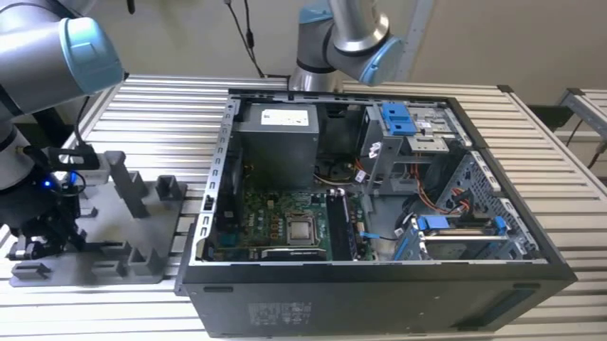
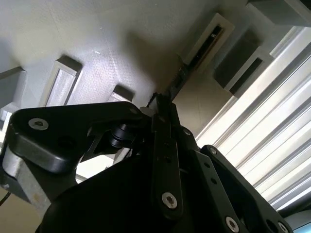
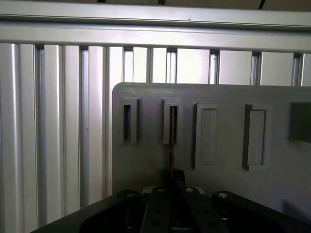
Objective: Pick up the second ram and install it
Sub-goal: 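Pick up the second ram and move it above second insertion slot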
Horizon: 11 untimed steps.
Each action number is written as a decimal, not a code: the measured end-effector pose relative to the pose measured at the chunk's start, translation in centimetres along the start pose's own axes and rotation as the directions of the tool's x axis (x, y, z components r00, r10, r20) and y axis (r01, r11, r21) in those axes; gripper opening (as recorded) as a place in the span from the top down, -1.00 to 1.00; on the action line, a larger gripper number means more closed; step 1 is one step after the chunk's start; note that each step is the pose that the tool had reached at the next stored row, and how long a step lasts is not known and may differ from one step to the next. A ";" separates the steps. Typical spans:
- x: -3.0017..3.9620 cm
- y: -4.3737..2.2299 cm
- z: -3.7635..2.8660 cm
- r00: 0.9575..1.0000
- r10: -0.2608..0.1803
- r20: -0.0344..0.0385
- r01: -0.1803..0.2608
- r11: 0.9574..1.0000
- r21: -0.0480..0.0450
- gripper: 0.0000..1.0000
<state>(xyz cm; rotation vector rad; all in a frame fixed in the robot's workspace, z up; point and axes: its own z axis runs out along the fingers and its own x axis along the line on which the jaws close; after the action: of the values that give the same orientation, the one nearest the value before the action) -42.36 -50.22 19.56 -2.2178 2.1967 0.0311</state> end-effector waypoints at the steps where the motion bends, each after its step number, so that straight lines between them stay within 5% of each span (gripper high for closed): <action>1: 0.00 0.00 0.00 1.000 0.000 0.000 0.000 1.000 0.000 0.73; 11: 0.00 0.00 0.00 1.000 0.000 0.000 0.000 1.000 0.000 0.73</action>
<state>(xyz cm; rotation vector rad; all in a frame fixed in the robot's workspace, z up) -42.36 -50.22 19.56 -2.2180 2.1965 0.0311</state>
